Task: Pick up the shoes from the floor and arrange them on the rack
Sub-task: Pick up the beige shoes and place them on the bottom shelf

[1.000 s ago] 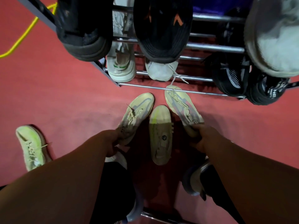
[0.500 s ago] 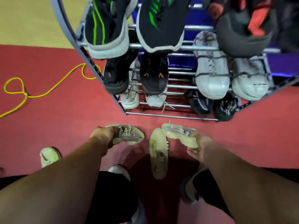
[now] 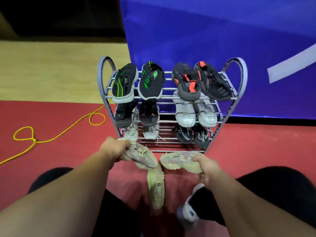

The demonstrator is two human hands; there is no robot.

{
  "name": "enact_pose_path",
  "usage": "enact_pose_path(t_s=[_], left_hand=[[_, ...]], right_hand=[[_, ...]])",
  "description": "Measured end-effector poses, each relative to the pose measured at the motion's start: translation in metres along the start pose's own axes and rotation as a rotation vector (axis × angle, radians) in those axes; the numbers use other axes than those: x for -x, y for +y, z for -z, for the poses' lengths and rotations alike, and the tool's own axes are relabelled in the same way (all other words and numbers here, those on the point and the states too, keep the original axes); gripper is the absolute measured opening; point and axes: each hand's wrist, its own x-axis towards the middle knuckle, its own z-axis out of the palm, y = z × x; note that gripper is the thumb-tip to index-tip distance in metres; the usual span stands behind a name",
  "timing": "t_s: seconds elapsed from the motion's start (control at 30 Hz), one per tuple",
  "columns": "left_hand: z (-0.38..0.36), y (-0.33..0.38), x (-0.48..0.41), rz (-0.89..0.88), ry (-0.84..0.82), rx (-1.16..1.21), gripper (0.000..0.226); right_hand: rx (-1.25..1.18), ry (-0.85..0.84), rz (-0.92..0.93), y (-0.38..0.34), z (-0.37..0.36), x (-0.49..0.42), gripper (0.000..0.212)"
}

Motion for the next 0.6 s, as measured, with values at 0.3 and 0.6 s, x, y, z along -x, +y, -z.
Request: enact_pose_path(t_s=[0.3,0.6], left_hand=[[-0.009,0.035,0.072,-0.145,-0.067,0.251,0.034],[-0.060,0.043,0.095,0.009,-0.348,0.381,0.018]], right_hand=[[-0.152,0.096,0.069,-0.004,0.057,0.071,0.033],[-0.353,0.008,0.037,0.005,0.075,0.089,0.033]])
